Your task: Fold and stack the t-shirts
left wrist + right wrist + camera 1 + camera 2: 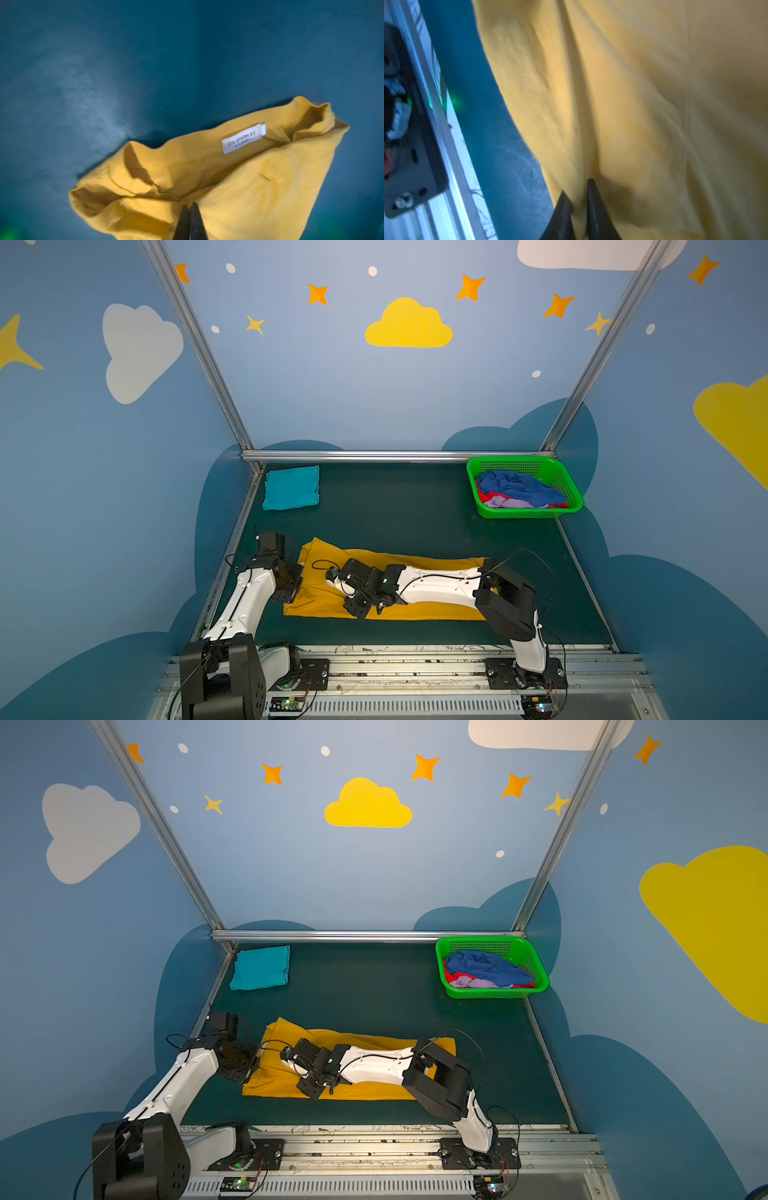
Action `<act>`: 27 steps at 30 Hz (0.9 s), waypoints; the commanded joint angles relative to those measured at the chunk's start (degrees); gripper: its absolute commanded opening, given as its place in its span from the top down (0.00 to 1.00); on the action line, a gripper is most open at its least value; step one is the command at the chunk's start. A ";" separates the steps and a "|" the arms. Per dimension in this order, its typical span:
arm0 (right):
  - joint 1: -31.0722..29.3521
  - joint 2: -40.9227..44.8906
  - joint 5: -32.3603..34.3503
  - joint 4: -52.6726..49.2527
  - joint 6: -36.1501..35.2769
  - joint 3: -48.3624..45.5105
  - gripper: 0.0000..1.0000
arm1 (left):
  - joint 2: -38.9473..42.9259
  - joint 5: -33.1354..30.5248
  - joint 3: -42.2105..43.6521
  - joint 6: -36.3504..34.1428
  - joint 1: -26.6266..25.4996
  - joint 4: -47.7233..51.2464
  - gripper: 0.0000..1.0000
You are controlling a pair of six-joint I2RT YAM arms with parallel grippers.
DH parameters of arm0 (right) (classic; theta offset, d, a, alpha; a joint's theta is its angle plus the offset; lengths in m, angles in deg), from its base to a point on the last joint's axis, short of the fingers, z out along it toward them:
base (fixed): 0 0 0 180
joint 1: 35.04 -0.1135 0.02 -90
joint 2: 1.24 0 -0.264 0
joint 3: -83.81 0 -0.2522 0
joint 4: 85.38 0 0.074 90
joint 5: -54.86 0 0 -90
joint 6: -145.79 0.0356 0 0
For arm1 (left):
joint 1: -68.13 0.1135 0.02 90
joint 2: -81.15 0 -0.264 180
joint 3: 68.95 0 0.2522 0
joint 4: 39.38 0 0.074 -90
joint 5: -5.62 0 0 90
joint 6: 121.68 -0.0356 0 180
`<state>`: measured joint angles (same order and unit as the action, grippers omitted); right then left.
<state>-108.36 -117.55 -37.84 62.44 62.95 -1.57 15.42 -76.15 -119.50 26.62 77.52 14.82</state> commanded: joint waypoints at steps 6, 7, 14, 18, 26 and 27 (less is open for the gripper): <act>-2.54 0.34 0.15 -2.70 -0.68 -1.87 0.57 | 10.87 -3.90 5.86 0.09 1.24 7.21 0.46; -2.40 0.88 0.15 -2.72 -0.45 -2.02 0.57 | 12.43 -4.50 6.47 0.46 1.29 7.36 0.43; 5.85 13.04 -9.79 -2.30 7.96 -7.66 0.57 | 14.23 -5.10 2.19 -1.82 1.34 3.58 0.29; 13.85 24.65 -8.66 -5.85 11.72 -12.88 0.55 | 3.40 -4.38 -3.06 -4.34 1.15 -0.90 0.25; 35.00 35.99 2.75 -19.78 13.61 -20.76 0.33 | -21.14 -1.23 -14.38 -7.83 -0.59 -7.87 0.15; 37.12 36.10 3.78 -20.72 13.72 -21.27 0.31 | -23.06 -1.33 -15.81 -8.05 -1.03 -8.05 0.14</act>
<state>-75.78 -80.72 -38.23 50.38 75.03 -19.60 -4.15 -78.10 -132.07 20.83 77.47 8.97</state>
